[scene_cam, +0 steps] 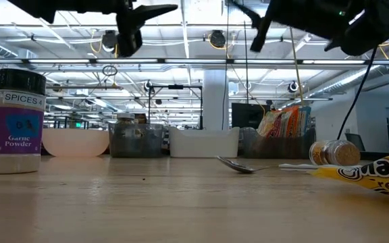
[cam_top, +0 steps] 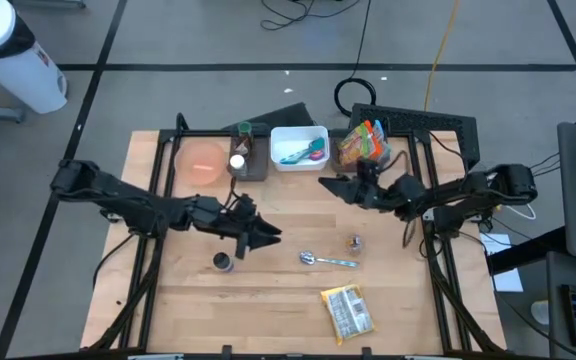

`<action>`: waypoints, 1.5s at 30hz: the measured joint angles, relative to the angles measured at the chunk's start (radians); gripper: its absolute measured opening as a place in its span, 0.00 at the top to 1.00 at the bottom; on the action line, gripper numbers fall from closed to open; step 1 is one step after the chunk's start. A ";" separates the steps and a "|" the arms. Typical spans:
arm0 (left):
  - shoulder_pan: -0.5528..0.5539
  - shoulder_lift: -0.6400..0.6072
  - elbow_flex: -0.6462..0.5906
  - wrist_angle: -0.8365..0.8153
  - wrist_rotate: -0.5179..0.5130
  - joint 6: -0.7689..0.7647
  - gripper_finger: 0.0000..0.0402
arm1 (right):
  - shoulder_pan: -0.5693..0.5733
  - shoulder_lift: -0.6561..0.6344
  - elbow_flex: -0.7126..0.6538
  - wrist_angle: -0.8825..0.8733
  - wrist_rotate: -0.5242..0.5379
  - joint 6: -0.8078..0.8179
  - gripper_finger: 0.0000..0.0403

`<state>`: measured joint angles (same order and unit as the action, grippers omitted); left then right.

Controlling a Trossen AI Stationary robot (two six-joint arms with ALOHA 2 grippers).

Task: Pick & Place Food Item
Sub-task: Put the brown seasoning bottle into the left black bin

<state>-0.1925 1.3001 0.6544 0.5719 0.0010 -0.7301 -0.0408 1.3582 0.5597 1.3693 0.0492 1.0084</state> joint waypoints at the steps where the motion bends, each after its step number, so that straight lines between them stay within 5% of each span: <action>1: 0.000 0.014 0.000 0.015 0.000 -0.013 0.56 | 0.012 0.000 0.003 0.034 -0.005 0.001 0.61; 8: 0.000 0.070 0.004 0.042 -0.002 -0.145 0.56 | 0.154 -0.021 0.078 0.186 -0.095 -0.020 0.61; 19: -0.109 0.077 0.007 0.137 -0.149 -0.306 0.56 | 0.380 -0.038 0.166 -0.060 -0.107 -0.198 0.61; 29: -0.166 0.076 0.158 0.008 -0.275 -0.248 0.56 | 0.400 -0.077 0.167 -0.134 -0.106 -0.253 0.51; 35: -0.166 0.076 0.231 -0.090 -0.274 -0.226 0.56 | 0.380 -0.151 0.229 -0.507 -0.105 -0.315 0.37; 45: -0.140 0.071 0.260 -0.170 -0.264 -0.151 0.56 | 0.367 -0.144 0.645 -1.577 -0.012 -0.553 0.36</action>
<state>-0.3320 1.3709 0.9146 0.4016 -0.2634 -0.8814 0.3264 1.2144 1.2046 -0.2080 0.0368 0.4559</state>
